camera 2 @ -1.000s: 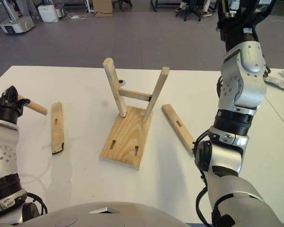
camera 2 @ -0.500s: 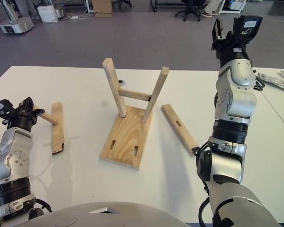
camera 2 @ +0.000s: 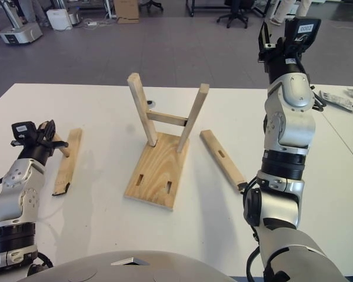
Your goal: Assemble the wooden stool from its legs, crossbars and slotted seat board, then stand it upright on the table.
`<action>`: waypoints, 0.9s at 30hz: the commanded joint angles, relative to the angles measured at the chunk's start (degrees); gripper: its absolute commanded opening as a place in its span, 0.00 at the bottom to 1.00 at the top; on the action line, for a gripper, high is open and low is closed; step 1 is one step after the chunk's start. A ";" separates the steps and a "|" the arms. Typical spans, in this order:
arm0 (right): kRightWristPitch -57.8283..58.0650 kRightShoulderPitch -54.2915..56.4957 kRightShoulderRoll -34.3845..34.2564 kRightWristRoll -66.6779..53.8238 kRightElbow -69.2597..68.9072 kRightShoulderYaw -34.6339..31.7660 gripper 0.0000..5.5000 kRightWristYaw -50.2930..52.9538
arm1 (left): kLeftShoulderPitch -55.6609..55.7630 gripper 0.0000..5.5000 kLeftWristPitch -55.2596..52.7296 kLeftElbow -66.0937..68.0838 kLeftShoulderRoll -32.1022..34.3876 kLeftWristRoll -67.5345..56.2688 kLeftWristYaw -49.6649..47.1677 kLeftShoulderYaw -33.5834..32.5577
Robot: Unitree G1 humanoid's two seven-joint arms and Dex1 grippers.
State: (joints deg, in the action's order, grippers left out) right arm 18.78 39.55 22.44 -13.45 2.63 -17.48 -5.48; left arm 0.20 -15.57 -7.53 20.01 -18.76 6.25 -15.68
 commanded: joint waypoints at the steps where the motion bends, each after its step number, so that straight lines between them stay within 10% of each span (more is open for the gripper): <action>1: 1.25 -1.34 -0.49 -0.44 -1.60 0.17 0.45 0.15 | -9.06 0.07 -0.66 -1.40 -5.31 -0.67 2.89 4.68; 9: 1.87 -1.62 -1.18 -0.74 -2.47 0.37 0.45 0.15 | -13.63 0.07 2.05 -6.53 -6.03 -1.99 8.84 7.41; 27: 4.26 -6.02 -3.86 -0.99 -7.98 0.63 0.45 1.73 | -19.15 0.65 -19.62 -16.99 4.12 1.13 11.64 8.56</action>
State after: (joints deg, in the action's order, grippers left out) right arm 22.01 34.87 18.95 -14.15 -3.99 -16.91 -4.31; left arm -17.96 -32.41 -23.26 23.00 -17.72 17.72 -7.78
